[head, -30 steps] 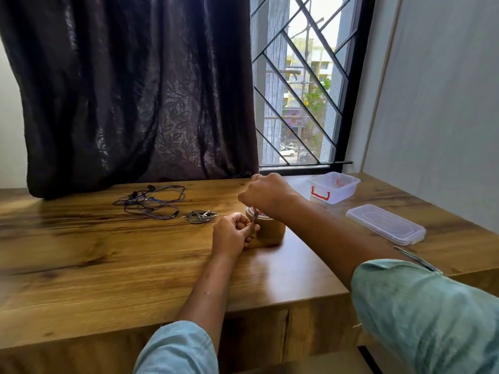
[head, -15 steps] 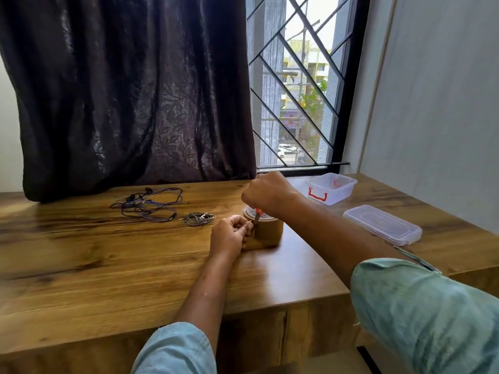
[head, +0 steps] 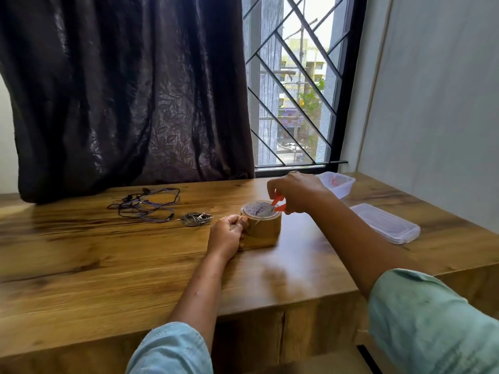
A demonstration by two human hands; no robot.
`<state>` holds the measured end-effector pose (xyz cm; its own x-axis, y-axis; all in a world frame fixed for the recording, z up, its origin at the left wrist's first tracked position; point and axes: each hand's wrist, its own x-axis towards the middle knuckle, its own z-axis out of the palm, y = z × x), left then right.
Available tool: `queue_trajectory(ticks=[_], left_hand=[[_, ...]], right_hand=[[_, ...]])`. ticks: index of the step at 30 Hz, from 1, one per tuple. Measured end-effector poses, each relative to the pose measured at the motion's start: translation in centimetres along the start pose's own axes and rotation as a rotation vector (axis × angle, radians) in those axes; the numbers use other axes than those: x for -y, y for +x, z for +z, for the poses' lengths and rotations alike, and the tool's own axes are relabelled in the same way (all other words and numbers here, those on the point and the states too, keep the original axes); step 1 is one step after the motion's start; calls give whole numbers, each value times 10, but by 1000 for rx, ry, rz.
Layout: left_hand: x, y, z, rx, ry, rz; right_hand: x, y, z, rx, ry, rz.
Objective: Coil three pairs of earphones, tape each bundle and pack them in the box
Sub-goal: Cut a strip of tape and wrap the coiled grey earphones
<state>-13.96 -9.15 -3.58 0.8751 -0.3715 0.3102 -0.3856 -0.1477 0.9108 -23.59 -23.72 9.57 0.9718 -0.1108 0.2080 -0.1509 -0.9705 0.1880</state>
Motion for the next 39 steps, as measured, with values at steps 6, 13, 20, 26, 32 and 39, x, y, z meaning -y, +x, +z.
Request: queue_trajectory(ticks=[6,13,20,26,32,39], left_hand=[[2,2,-1,-6,-50,-33],[-1,-1,-2,-11,-188,-122],[-4,-1,-1,-56,-345,-98],[-1,1,-2,-97,-320,-34],[1,8,0,-133,-277,21],[-4,8,-4,-143,-305,11]], right_hand=[[0,9,50,18,390,148],[24,0,92,-118,376,156],[30,12,107,-251,496,271],[22,30,119,-335,754,389],[35,23,116,-479,1050,431],[45,15,117,-300,1298,402]])
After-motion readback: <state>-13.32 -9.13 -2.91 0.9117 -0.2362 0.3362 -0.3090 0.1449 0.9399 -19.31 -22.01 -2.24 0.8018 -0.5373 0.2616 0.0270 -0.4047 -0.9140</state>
